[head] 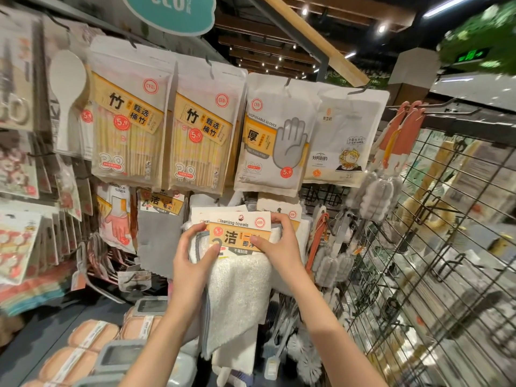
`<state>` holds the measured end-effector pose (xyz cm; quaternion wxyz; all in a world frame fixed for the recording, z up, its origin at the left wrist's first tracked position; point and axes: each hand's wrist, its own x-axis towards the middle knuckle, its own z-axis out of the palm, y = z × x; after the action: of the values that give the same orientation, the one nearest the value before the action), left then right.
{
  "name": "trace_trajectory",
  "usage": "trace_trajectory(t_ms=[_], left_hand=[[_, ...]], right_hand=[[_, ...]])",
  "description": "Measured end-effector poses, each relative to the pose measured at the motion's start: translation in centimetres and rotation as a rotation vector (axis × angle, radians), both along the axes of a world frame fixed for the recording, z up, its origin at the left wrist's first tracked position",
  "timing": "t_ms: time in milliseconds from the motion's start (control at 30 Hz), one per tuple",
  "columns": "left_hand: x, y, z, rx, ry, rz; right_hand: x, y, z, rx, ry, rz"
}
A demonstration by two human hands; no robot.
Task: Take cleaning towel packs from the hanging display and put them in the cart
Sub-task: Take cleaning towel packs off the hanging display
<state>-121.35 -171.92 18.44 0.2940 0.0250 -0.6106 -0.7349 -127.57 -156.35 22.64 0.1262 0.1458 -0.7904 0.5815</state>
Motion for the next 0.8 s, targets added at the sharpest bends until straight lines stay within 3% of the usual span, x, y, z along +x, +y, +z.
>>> trace_trajectory(t_ms=[167, 533, 800], left_hand=[[0.1, 0.0, 0.0, 0.017, 0.003, 0.001], [-0.8, -0.6, -0.1, 0.008, 0.045, 0.064], [-1.3, -1.6, -0.7, 0.014, 0.027, 0.087]], right_hand=[[-0.1, 0.5, -0.5, -0.114, -0.099, 0.061], [-3.4, 4.5, -2.1, -0.362, -0.161, -0.202], [-6.1, 4.5, -2.7, -0.313, -0.141, -0.318]])
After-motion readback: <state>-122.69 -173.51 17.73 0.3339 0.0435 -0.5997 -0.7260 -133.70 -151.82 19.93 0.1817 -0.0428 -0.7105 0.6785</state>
